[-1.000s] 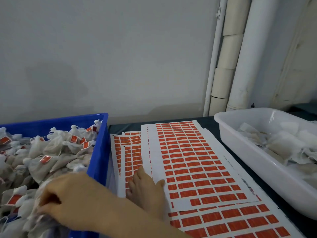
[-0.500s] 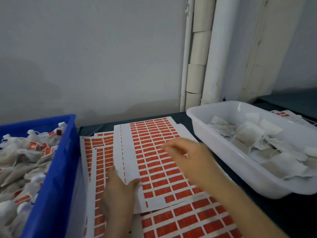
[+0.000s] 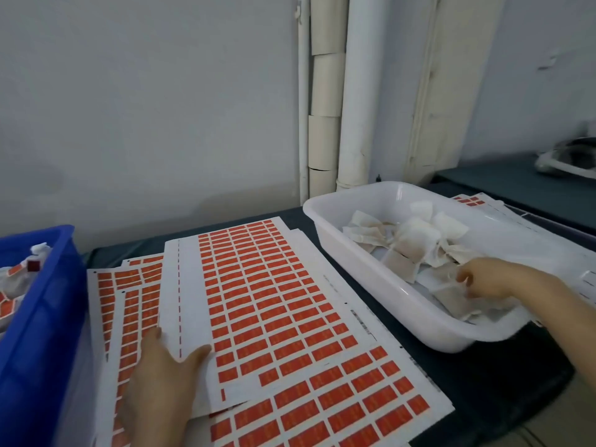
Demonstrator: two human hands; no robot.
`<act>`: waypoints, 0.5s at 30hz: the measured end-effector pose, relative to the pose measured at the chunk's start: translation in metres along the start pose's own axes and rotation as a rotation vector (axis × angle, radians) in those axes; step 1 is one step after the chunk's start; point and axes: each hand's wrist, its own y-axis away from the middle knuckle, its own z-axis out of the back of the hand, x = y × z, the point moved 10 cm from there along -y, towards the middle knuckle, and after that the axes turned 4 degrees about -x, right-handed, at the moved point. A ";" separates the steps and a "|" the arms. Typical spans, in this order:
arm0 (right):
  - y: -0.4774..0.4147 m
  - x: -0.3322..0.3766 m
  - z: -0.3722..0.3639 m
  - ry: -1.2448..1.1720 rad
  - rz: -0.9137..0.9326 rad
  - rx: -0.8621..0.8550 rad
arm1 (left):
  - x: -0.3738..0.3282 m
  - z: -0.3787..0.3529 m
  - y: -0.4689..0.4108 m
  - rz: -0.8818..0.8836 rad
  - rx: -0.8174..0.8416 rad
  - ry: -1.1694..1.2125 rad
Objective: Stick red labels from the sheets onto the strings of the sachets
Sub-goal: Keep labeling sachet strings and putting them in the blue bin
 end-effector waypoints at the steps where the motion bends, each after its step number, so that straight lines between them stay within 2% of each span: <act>1: -0.001 -0.003 -0.003 -0.008 -0.011 0.008 | -0.001 0.000 0.000 -0.005 0.005 -0.003; 9: 0.003 -0.003 -0.008 0.113 -0.071 0.025 | -0.001 -0.004 -0.001 0.020 0.046 0.002; 11: 0.006 0.000 0.000 0.141 -0.067 -0.039 | 0.000 -0.003 -0.001 0.027 0.043 0.018; 13: 0.008 0.008 0.010 0.039 -0.012 -0.108 | -0.001 -0.003 -0.001 0.020 0.040 0.014; 15: 0.009 0.021 0.020 -0.177 0.105 -0.170 | 0.000 -0.002 -0.001 0.015 0.041 0.001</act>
